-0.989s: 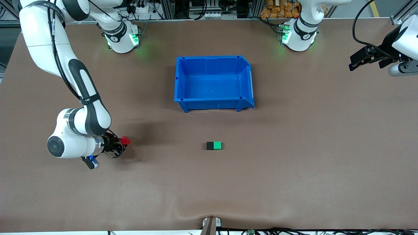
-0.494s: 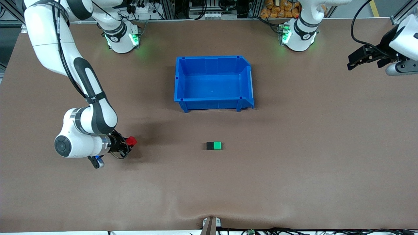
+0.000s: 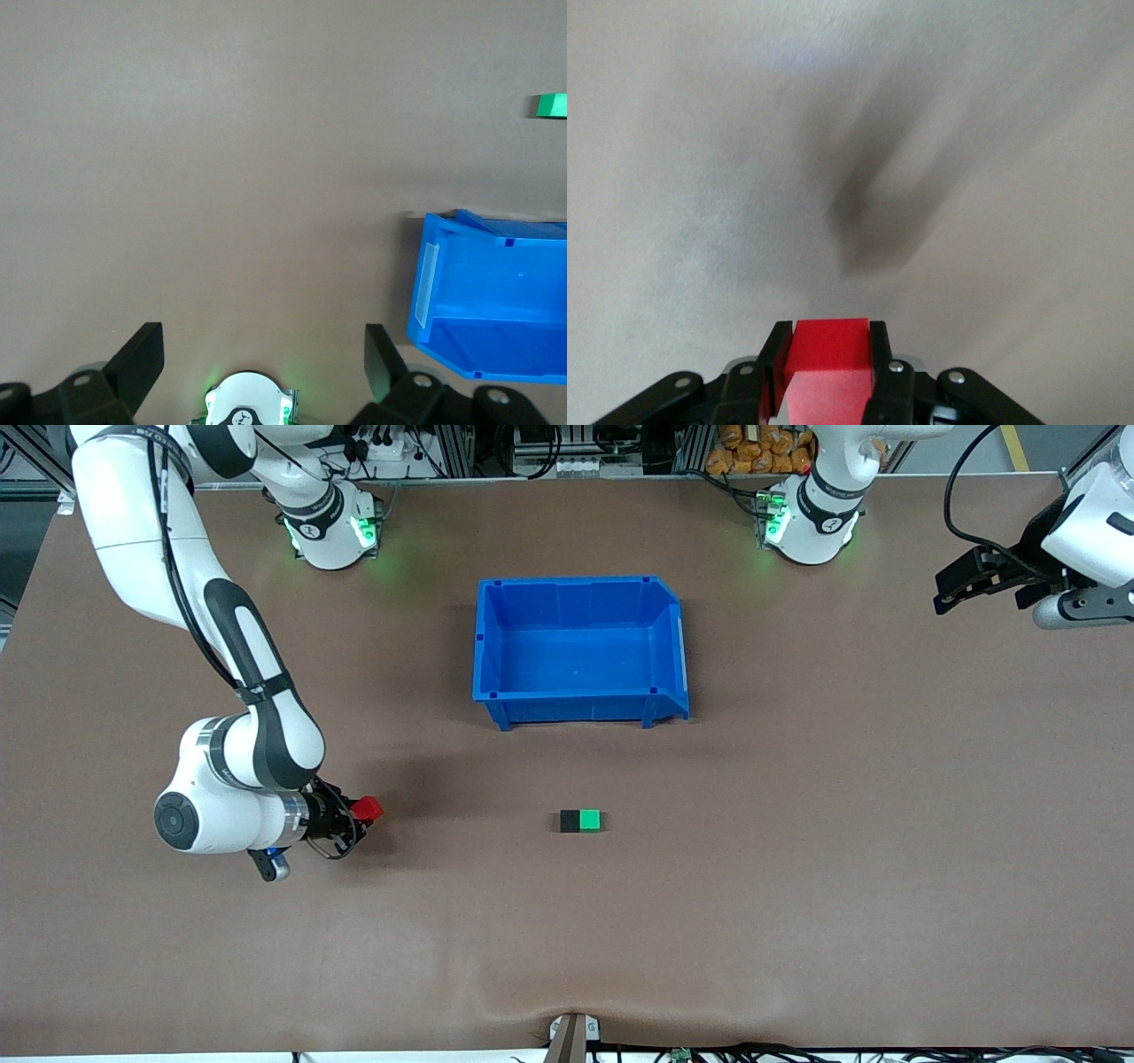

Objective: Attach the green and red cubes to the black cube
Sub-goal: 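Carry the red cube with the right gripper toward the black cube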

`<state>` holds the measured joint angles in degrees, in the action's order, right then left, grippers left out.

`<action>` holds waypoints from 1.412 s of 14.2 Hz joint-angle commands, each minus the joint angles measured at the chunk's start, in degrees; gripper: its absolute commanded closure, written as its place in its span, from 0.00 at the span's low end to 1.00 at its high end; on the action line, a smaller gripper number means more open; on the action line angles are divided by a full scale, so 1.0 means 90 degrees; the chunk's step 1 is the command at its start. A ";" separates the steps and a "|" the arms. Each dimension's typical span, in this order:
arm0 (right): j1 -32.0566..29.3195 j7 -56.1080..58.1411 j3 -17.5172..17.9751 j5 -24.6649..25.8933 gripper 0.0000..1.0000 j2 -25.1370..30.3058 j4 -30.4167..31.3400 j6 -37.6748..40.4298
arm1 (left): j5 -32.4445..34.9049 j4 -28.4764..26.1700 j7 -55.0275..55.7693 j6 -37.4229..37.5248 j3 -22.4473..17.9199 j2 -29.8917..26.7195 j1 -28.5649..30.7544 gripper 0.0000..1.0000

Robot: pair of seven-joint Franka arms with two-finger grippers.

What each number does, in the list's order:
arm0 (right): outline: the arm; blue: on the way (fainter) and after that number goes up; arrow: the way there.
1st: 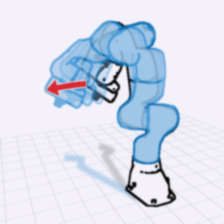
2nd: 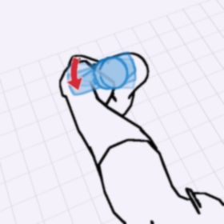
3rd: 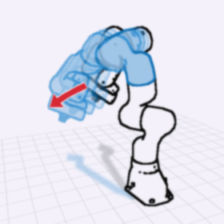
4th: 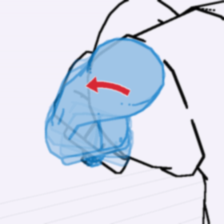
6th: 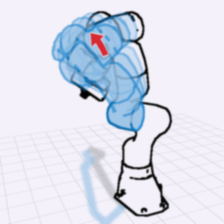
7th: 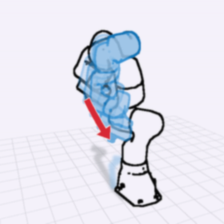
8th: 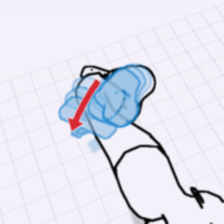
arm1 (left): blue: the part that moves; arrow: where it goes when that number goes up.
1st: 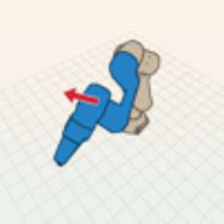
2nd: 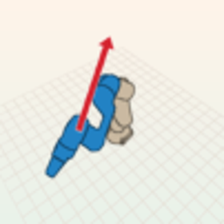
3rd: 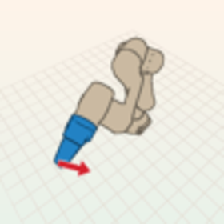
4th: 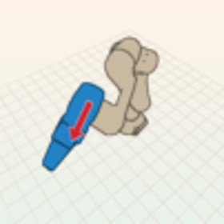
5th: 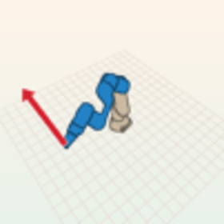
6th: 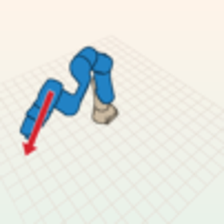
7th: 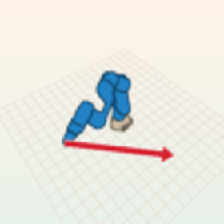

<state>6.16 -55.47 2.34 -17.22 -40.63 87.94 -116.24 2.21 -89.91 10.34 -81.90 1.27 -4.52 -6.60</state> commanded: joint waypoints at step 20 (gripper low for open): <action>0.0643 -0.1806 -0.0045 -0.0294 1.00 0.0051 -0.0142 -0.0317 | 0.0038 0.0059 -0.0074 0.0067 -0.0034 0.0005 0.0059 0.00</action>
<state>11.36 -70.49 2.35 -18.96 -40.63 86.56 -118.84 2.21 -89.90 10.28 -81.90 0.92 -4.43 -6.37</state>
